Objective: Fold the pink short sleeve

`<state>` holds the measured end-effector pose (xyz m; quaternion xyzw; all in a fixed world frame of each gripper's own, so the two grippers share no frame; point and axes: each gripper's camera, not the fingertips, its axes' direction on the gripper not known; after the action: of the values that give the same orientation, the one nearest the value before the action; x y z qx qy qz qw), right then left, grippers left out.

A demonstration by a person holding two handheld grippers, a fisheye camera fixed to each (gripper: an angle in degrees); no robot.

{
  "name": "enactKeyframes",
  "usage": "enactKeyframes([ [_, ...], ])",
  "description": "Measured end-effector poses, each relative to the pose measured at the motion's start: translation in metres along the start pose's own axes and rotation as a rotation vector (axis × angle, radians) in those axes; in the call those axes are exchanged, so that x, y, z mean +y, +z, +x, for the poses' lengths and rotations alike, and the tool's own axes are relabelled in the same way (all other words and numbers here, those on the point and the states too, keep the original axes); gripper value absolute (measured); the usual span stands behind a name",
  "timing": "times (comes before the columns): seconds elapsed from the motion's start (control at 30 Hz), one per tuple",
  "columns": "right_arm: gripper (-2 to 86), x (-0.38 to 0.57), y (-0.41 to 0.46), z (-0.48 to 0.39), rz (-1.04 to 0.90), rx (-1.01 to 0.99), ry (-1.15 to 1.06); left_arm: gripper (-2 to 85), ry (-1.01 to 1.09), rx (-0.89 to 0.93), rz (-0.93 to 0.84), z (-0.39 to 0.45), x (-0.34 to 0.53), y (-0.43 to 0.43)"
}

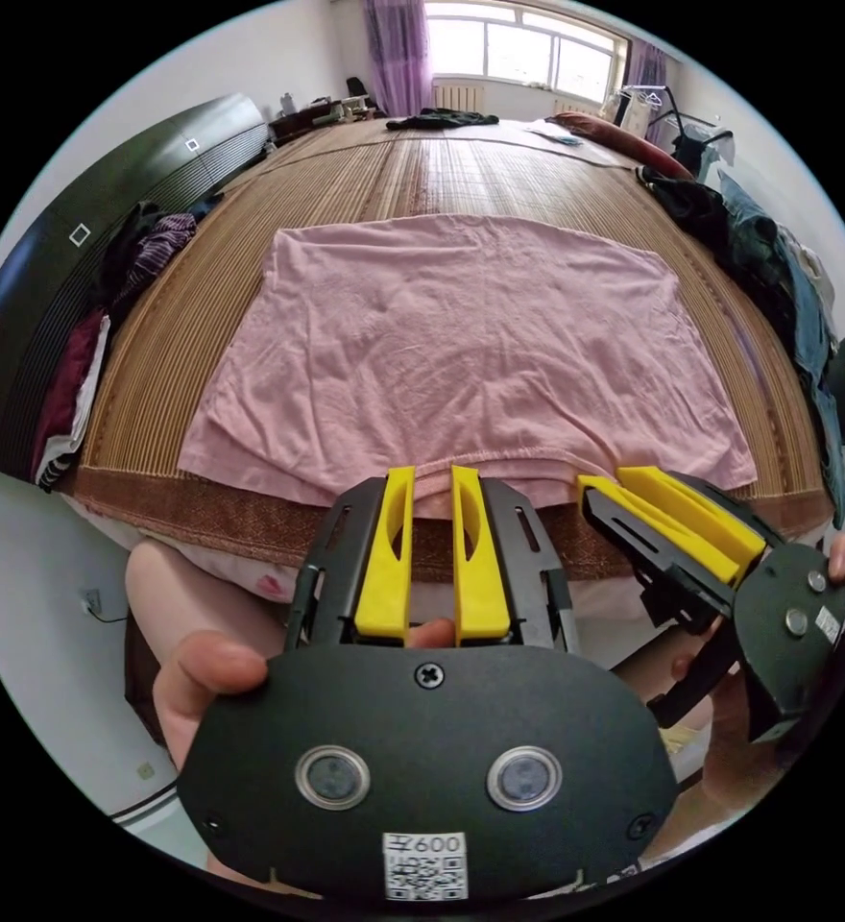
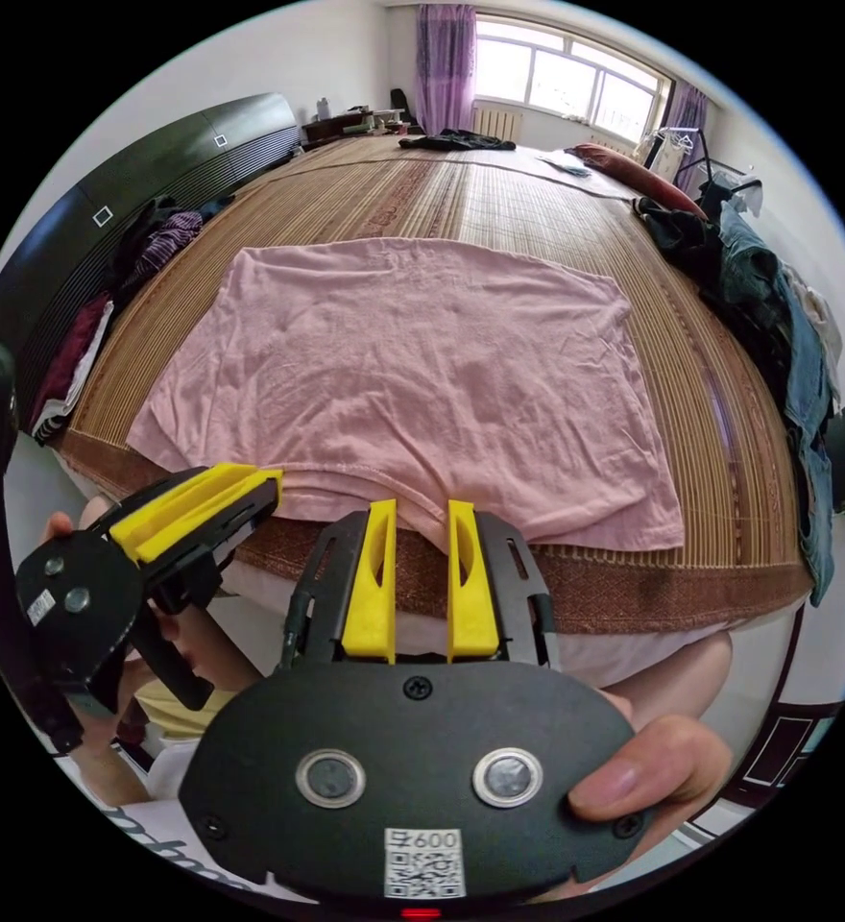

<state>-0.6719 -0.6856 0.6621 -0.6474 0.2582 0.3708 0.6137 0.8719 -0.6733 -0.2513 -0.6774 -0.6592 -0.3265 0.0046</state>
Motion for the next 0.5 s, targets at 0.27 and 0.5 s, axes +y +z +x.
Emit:
enactKeyframes([
  [0.27, 6.5, 0.015, -0.001, 0.017, 0.0, 0.002, -0.002, 1.8, -0.002, 0.033, 0.009, -0.009, 0.001, -0.009],
  [0.5, 6.7, 0.023, 0.0, 0.029, 0.0, 0.0, -0.004, 1.5, -0.012, 0.042, -0.012, -0.009, -0.006, -0.017],
])
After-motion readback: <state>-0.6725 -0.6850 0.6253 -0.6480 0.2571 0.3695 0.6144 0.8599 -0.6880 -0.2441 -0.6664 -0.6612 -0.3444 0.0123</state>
